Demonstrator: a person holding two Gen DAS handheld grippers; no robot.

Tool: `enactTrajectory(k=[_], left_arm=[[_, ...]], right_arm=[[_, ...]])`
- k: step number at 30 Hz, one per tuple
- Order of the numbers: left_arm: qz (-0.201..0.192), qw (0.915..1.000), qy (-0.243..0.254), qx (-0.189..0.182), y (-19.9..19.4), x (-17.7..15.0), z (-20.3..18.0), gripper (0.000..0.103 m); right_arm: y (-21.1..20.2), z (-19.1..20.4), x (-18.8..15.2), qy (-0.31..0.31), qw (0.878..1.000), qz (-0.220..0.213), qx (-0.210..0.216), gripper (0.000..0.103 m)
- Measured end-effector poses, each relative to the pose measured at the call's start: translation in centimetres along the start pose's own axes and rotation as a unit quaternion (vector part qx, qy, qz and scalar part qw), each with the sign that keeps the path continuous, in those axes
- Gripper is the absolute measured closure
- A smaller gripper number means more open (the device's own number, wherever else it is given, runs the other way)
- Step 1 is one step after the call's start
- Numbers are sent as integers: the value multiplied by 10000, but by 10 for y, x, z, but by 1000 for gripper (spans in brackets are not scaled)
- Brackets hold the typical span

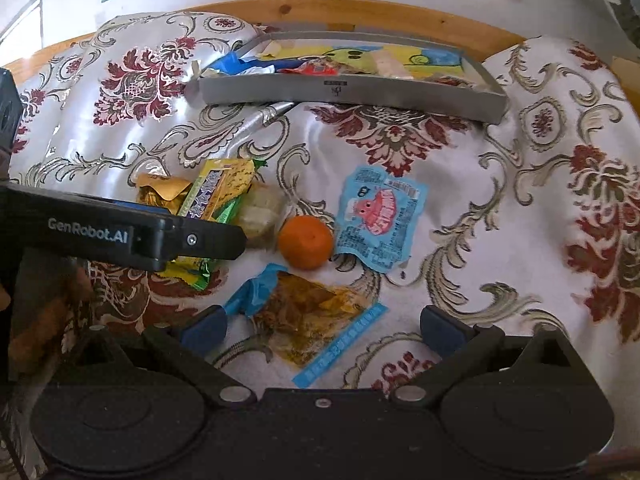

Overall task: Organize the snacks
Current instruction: 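Grasp the yellow biscuit packet with the left tool while the right tool grasps the clear blue-label packet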

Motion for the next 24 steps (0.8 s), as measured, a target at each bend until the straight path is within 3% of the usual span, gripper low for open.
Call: enactTrajectory(k=[8,13,24], left_arm=[[38,9996,223,158,2,-2,-4,3],[43,9995,252,209,2,-2,-4,5],[9,9986,374,372,3,-4,-5,9]], right_arm=[[22,2,8,-780,9951,77,601,1],[31,-9,12,-603,9917,174,1126,3],[23,2,6,-751,9892,175,1245,31]])
Point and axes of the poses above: each gripper's, at about its wrist camera, not at the fingertips, and y roughly the way its jaws point, z to its left, x to its top, the point moved 7 cm from there along y, roughly the way its jaws point, and after that the axes turned 3 degrees about y, right-handed, at the moved point
